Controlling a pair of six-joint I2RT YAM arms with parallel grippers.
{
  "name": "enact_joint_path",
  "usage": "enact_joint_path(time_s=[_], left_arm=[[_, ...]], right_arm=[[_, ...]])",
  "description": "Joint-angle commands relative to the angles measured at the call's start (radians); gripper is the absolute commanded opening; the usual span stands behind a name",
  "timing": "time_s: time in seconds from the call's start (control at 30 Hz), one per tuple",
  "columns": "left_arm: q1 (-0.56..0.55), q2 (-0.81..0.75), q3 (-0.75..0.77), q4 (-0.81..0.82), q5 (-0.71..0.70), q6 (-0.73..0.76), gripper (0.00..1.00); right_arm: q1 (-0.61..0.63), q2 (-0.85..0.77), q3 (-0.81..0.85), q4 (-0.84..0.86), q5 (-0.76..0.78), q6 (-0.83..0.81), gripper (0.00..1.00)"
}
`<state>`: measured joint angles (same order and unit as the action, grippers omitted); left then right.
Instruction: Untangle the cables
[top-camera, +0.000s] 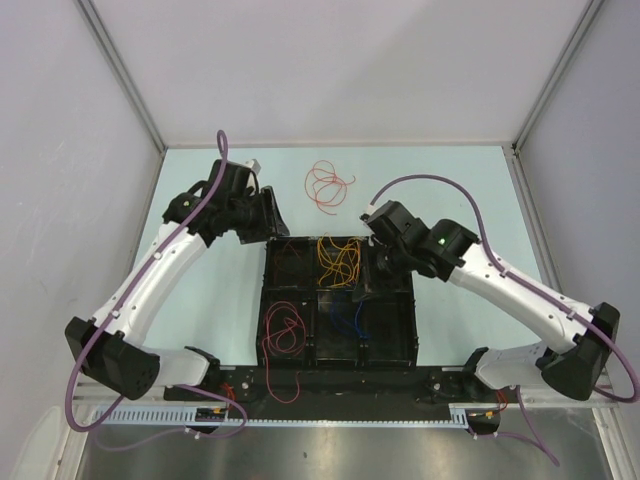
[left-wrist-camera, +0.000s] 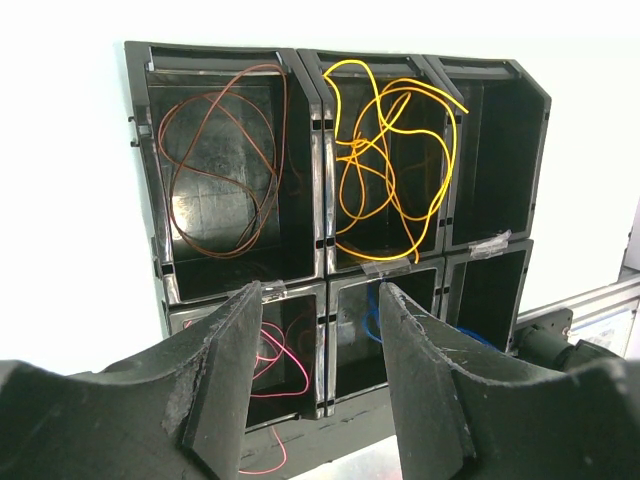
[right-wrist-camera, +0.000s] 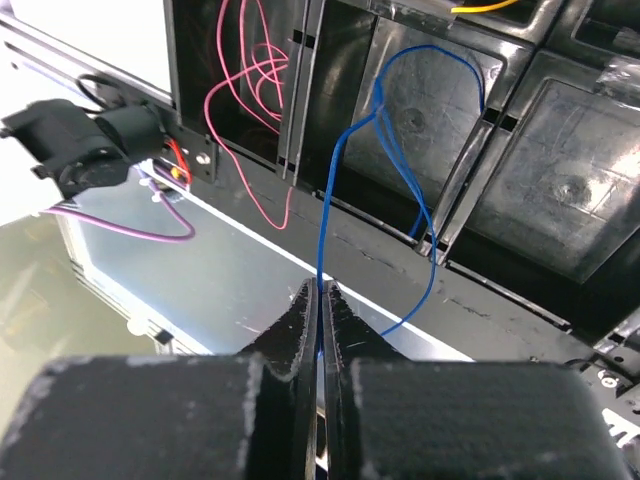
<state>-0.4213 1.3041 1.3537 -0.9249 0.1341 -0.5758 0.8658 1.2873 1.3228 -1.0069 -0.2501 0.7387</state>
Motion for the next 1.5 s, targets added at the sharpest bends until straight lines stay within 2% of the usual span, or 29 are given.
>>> enact_joint_path(time_s=[0.0, 0.33, 0.57, 0.87, 0.97, 1.0, 1.1, 1.17, 1.33, 1.47], left_arm=[[-0.005, -0.003, 0.007, 0.023, -0.005, 0.002, 0.55], [-0.005, 0.056, 0.082, 0.009, -0.013, 0.001, 0.55], [-0.007, 0.098, 0.12, 0.009, -0.022, 0.001, 0.55], [-0.005, 0.185, 0.215, 0.011, -0.031, 0.004, 0.55], [-0.005, 0.233, 0.263, 0.006, -0.031, 0.005, 0.55], [-0.005, 0.257, 0.286, 0.005, -0.033, 0.007, 0.55], [-0.005, 0.29, 0.323, 0.001, -0.048, 0.002, 0.55], [-0.004, 0.322, 0.34, 0.003, -0.068, -0.007, 0.55], [0.006, 0.42, 0.453, 0.004, -0.105, -0.044, 0.55], [0.016, 0.529, 0.547, 0.034, -0.097, -0.059, 0.6]], right_arm=[[0.024, 0.05, 0.0, 0.028, 0.008, -0.042, 0.0], [0.041, 0.182, -0.014, 0.114, -0.025, -0.114, 0.0], [0.041, 0.326, -0.019, 0.134, -0.043, -0.211, 0.0], [0.016, 0.422, -0.017, 0.134, -0.067, -0.3, 0.0], [0.006, 0.42, -0.001, 0.105, -0.069, -0.325, 0.26], [0.003, 0.415, 0.007, 0.096, -0.064, -0.34, 0.4], [-0.016, 0.389, 0.059, 0.038, -0.028, -0.357, 0.54], [-0.027, 0.376, 0.104, -0.01, -0.003, -0.361, 0.6], [-0.062, 0.354, 0.226, -0.107, 0.043, -0.375, 0.65], [-0.103, 0.343, 0.36, -0.209, 0.09, -0.387, 0.71]])
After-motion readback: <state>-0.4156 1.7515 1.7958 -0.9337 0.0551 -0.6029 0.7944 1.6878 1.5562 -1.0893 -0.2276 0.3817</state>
